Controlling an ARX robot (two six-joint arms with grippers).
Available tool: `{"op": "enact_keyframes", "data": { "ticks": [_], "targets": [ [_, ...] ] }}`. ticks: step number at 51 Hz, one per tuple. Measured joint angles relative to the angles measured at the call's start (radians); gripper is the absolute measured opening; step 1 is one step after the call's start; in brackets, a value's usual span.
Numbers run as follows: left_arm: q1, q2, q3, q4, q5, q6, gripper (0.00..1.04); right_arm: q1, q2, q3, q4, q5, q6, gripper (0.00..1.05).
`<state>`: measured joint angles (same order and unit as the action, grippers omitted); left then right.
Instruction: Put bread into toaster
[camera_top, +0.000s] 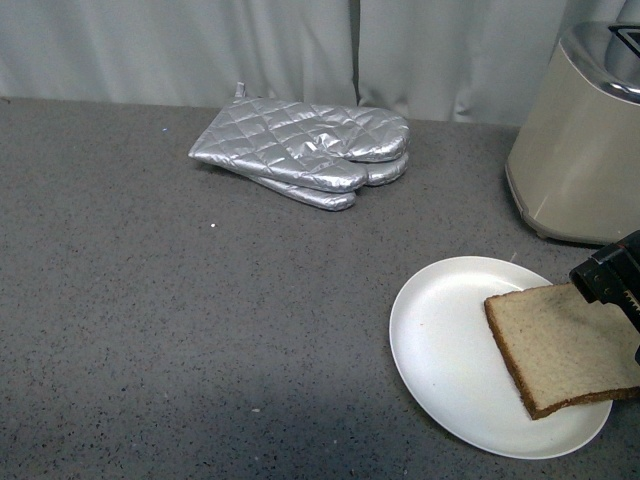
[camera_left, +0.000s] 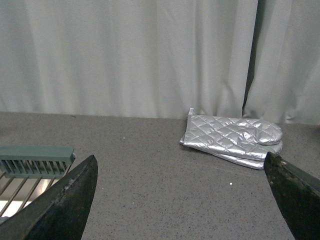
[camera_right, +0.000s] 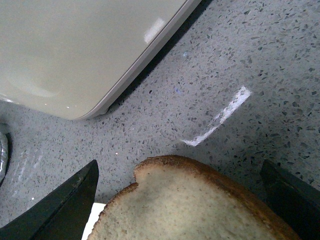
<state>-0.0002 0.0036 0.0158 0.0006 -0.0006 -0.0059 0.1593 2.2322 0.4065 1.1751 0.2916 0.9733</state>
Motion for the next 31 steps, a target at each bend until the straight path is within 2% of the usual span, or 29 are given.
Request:
{"op": "enact_keyframes", "data": {
  "ticks": [2, 5, 15, 23, 25, 29, 30, 31],
  "targets": [
    [0.000, 0.000, 0.000, 0.000, 0.000, 0.000, 0.98, 0.004, 0.000, 0.003, -0.006, 0.006, 0.001, 0.95],
    [0.000, 0.000, 0.000, 0.000, 0.000, 0.000, 0.98, 0.010, 0.000, 0.005, -0.014, 0.006, 0.008, 0.88],
    [0.000, 0.000, 0.000, 0.000, 0.000, 0.000, 0.98, 0.026, -0.017, 0.003, -0.055, 0.001, 0.047, 0.48],
    [0.000, 0.000, 0.000, 0.000, 0.000, 0.000, 0.98, 0.032, -0.177, -0.005, -0.153, -0.018, 0.053, 0.14],
    [0.000, 0.000, 0.000, 0.000, 0.000, 0.000, 0.98, 0.035, -0.224, -0.003, -0.179, -0.022, 0.051, 0.08],
    [0.000, 0.000, 0.000, 0.000, 0.000, 0.000, 0.98, 0.046, -0.362, 0.010, -0.274, -0.023, 0.051, 0.03],
    [0.000, 0.000, 0.000, 0.000, 0.000, 0.000, 0.98, 0.035, -0.659, 0.125, -0.467, 0.013, 0.044, 0.03],
    [0.000, 0.000, 0.000, 0.000, 0.000, 0.000, 0.98, 0.034, -0.664, 0.127, -0.468, 0.014, 0.044, 0.03]
  ]
}}
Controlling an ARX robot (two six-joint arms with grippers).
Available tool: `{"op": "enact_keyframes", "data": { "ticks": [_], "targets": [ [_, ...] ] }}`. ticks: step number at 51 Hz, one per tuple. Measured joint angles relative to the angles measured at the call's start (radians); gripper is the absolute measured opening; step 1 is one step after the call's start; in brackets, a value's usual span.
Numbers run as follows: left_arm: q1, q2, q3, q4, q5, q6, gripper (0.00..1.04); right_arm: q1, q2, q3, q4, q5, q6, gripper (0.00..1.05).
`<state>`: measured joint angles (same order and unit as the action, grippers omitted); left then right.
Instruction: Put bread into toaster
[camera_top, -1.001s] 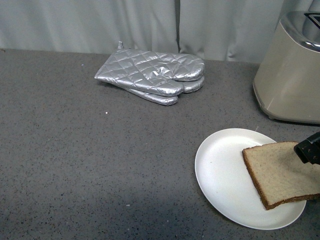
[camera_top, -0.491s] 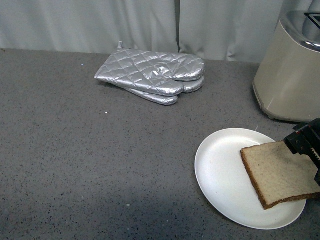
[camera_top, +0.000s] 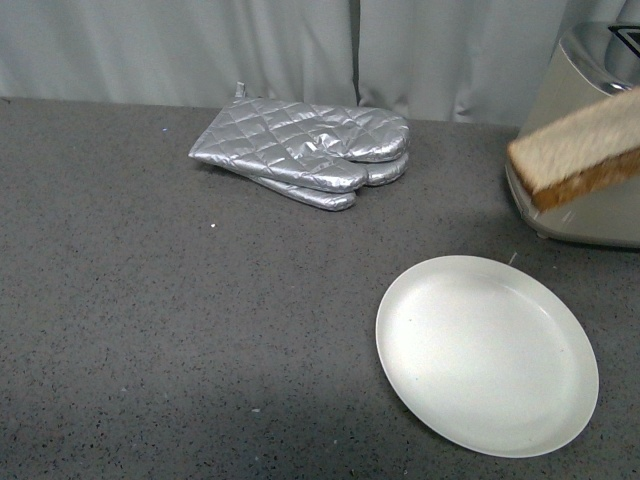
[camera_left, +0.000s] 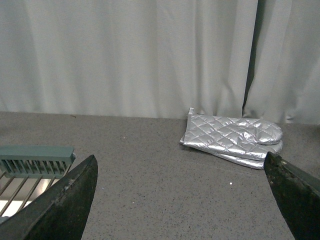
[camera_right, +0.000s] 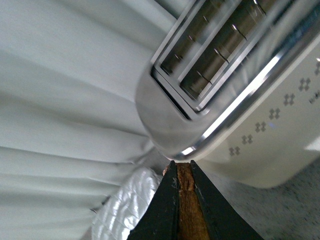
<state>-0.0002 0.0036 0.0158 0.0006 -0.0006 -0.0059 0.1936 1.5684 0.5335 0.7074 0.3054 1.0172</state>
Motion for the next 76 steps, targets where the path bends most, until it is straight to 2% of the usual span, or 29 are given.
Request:
{"op": "enact_keyframes", "data": {
  "ticks": [6, 19, 24, 52, 76],
  "targets": [
    [0.000, 0.000, 0.000, 0.000, 0.000, 0.000, 0.98, -0.039, -0.080, 0.078, -0.148, 0.097, -0.050, 0.03],
    [0.000, 0.000, 0.000, 0.000, 0.000, 0.000, 0.98, -0.137, -0.166, 0.310, -0.217, 0.505, -0.266, 0.03],
    [0.000, 0.000, 0.000, 0.000, 0.000, 0.000, 0.98, -0.148, -0.106, 0.314, -0.259, 0.549, -0.279, 0.03],
    [0.000, 0.000, 0.000, 0.000, 0.000, 0.000, 0.98, -0.221, 0.064, 0.401, -0.352, 0.618, -0.207, 0.03],
    [0.000, 0.000, 0.000, 0.000, 0.000, 0.000, 0.98, -0.224, 0.167, 0.492, -0.417, 0.637, -0.147, 0.03]
  ]
}}
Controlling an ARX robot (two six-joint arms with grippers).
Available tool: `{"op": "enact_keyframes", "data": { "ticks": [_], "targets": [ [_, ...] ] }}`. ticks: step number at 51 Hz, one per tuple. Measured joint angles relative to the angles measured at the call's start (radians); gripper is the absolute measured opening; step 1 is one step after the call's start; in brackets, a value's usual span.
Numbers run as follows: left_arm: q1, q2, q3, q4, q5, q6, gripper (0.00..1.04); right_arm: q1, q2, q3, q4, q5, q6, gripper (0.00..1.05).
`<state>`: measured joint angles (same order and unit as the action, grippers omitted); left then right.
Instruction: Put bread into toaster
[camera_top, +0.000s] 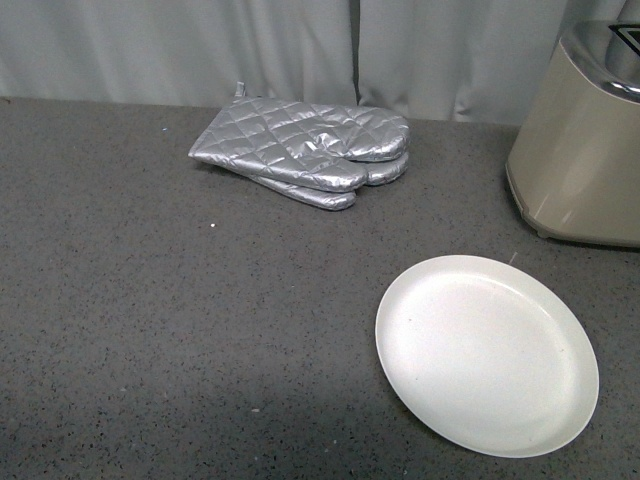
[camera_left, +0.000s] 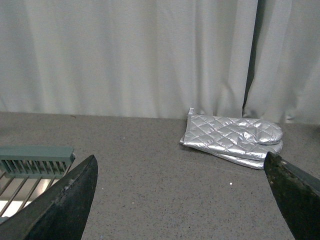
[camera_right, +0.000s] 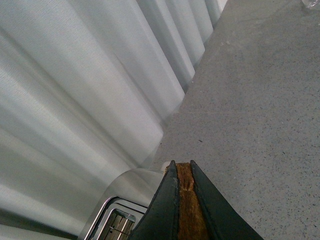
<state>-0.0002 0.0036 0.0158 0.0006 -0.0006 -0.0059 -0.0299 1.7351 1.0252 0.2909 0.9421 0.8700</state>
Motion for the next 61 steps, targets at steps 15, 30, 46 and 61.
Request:
{"op": "enact_keyframes", "data": {
  "ticks": [15, 30, 46, 61],
  "targets": [
    [0.000, 0.000, 0.000, 0.000, 0.000, 0.000, 0.98, 0.003, 0.031, 0.043, -0.035, 0.034, 0.006, 0.03],
    [0.000, 0.000, 0.000, 0.000, 0.000, 0.000, 0.98, 0.026, 0.051, 0.069, -0.041, 0.031, -0.026, 0.29],
    [0.000, 0.000, 0.000, 0.000, 0.000, 0.000, 0.98, 0.039, 0.051, 0.140, -0.123, 0.023, -0.026, 0.86],
    [0.000, 0.000, 0.000, 0.000, 0.000, 0.000, 0.98, 0.095, -0.084, 0.032, -0.026, -0.019, -0.078, 0.95]
  ]
}}
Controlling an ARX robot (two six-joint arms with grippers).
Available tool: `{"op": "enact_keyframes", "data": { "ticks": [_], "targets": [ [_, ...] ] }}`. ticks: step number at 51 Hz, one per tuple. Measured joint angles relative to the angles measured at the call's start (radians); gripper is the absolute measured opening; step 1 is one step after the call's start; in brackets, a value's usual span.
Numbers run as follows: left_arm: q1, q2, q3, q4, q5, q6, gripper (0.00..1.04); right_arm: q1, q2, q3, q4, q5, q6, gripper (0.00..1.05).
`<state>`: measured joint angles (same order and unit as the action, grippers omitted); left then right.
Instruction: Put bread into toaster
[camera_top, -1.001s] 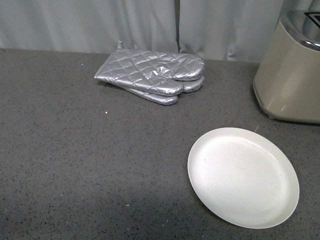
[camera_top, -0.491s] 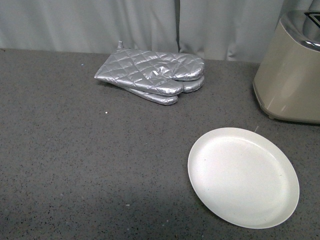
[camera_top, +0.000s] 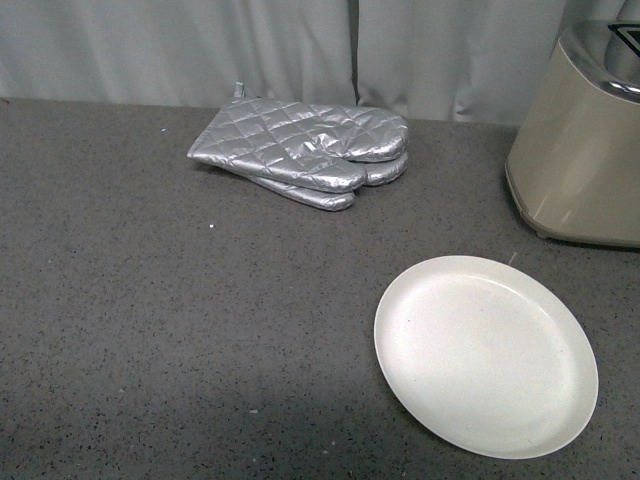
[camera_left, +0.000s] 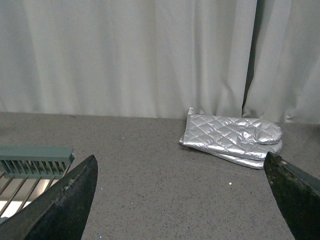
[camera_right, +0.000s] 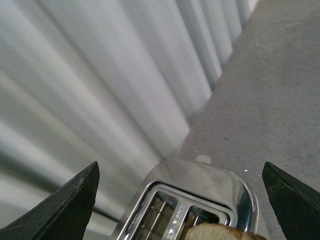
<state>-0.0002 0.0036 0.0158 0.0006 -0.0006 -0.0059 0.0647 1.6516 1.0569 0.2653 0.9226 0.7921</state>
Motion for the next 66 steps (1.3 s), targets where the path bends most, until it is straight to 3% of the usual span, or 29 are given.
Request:
{"op": "enact_keyframes", "data": {
  "ticks": [3, 14, 17, 19, 20, 24, 27, 29, 35, 45, 56, 62, 66],
  "targets": [
    [0.000, 0.000, 0.000, 0.000, 0.000, 0.000, 0.98, 0.043, -0.098, -0.112, 0.093, -0.027, -0.071, 0.95],
    [0.000, 0.000, 0.000, 0.000, 0.000, 0.000, 0.98, 0.200, -0.375, -0.483, 0.160, -0.101, -0.189, 0.94],
    [0.000, 0.000, 0.000, 0.000, 0.000, 0.000, 0.98, 0.210, -0.431, -0.636, 0.342, -0.311, -0.296, 0.86],
    [0.000, 0.000, 0.000, 0.000, -0.002, 0.000, 0.98, 0.238, -0.497, -0.791, 0.521, -0.467, -0.448, 0.78],
    [0.000, 0.000, 0.000, 0.000, 0.000, 0.000, 0.98, 0.254, -0.541, -0.846, 0.542, -0.496, -0.499, 0.74],
    [0.000, 0.000, 0.000, 0.000, 0.000, 0.000, 0.98, 0.323, -0.755, -0.983, 0.429, -0.503, -0.620, 0.63],
    [0.000, 0.000, 0.000, 0.000, 0.001, 0.001, 0.98, 0.361, -0.985, -1.044, 0.225, -0.497, -0.693, 0.54],
    [0.000, -0.001, 0.000, 0.000, -0.001, 0.000, 0.98, 0.350, -1.165, -1.052, 0.060, -0.524, -0.725, 0.47],
    [0.000, 0.000, 0.000, 0.000, 0.000, 0.000, 0.98, 0.254, -1.509, -1.052, -0.178, -0.631, -0.762, 0.29],
    [0.000, -0.001, 0.000, 0.000, 0.001, 0.001, 0.98, 0.156, -1.621, -1.052, -0.237, -0.702, -0.785, 0.01],
    [0.000, -0.001, 0.000, 0.000, 0.000, 0.001, 0.98, 0.177, -1.619, -1.052, -0.235, -0.683, -0.787, 0.01],
    [0.000, -0.001, 0.000, 0.000, 0.000, 0.001, 0.98, 0.114, -1.632, -1.052, -0.248, -0.753, -0.789, 0.01],
    [0.000, -0.001, 0.000, 0.000, 0.000, 0.001, 0.98, 0.101, -1.633, -1.052, -0.249, -0.760, -0.789, 0.11]
  ]
}}
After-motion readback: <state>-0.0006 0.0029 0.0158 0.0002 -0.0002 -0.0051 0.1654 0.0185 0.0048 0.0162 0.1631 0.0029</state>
